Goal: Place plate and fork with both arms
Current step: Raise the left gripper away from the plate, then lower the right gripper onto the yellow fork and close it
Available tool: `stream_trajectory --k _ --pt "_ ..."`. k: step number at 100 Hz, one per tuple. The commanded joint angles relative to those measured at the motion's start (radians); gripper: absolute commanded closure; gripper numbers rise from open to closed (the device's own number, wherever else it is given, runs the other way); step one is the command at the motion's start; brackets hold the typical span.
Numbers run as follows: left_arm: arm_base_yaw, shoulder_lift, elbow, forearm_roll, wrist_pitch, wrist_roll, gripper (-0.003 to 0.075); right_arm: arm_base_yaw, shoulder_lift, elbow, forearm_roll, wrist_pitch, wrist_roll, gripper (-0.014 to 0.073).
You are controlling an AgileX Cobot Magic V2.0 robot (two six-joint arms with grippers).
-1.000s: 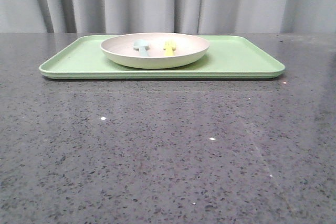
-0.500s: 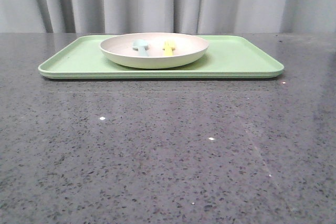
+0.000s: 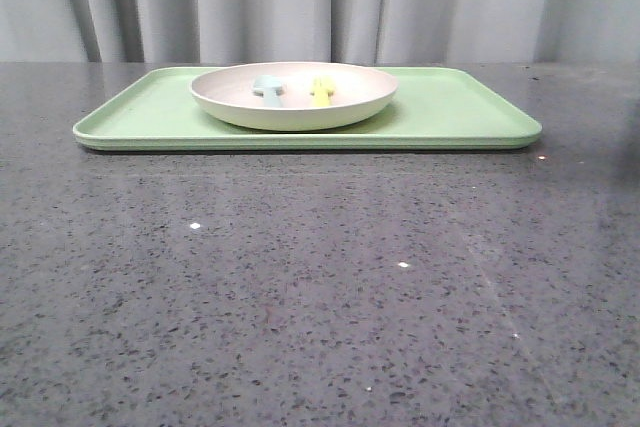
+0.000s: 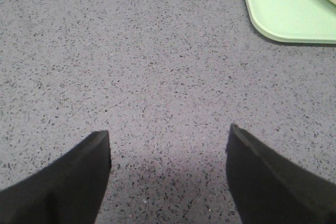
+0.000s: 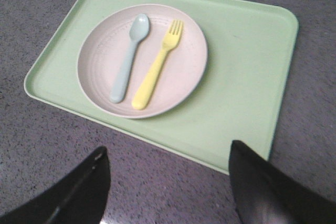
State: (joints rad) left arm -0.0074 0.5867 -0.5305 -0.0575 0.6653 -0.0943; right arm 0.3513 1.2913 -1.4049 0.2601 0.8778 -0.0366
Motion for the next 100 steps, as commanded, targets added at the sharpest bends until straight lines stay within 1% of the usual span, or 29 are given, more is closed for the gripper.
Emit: stream_trajectory --k 1,9,16,21,32,40,47,53,66,100 --pt "0.002 0.000 -0.028 -0.003 -0.067 -0.009 0.0258 0.032 0.077 -0.118 0.014 -0.055 0.012 0.0104" --pt "0.002 0.000 -0.028 -0.003 -0.067 -0.009 0.0258 0.066 0.167 -0.205 0.000 -0.034 0.037 0.0104" --pt "0.002 0.000 -0.028 -0.003 -0.067 -0.009 0.0258 0.098 0.244 -0.287 -0.050 -0.008 0.092 0.0104" --pt "0.002 0.000 -0.028 -0.003 -0.067 -0.009 0.0258 0.122 0.295 -0.345 -0.110 0.012 0.140 0.0104" --pt "0.002 0.000 -0.028 -0.003 -0.067 -0.009 0.0258 0.177 0.406 -0.481 -0.289 0.059 0.264 0.0104" --pt "0.002 0.000 -0.028 -0.003 -0.067 -0.009 0.0258 0.201 0.464 -0.561 -0.386 0.080 0.339 0.0104" --pt "0.002 0.000 -0.028 -0.003 -0.067 -0.009 0.0258 0.208 0.517 -0.627 -0.442 0.100 0.400 0.0104" --pt "0.002 0.000 -0.028 -0.003 -0.067 -0.009 0.0258 0.208 0.560 -0.668 -0.458 0.121 0.435 0.0104" --pt "0.002 0.000 -0.028 -0.003 -0.067 -0.009 0.0258 0.208 0.639 -0.728 -0.462 0.148 0.455 0.0104" --pt "0.002 0.000 -0.028 -0.003 -0.067 -0.009 0.0258 0.210 0.750 -0.733 -0.420 0.170 0.466 0.0104"
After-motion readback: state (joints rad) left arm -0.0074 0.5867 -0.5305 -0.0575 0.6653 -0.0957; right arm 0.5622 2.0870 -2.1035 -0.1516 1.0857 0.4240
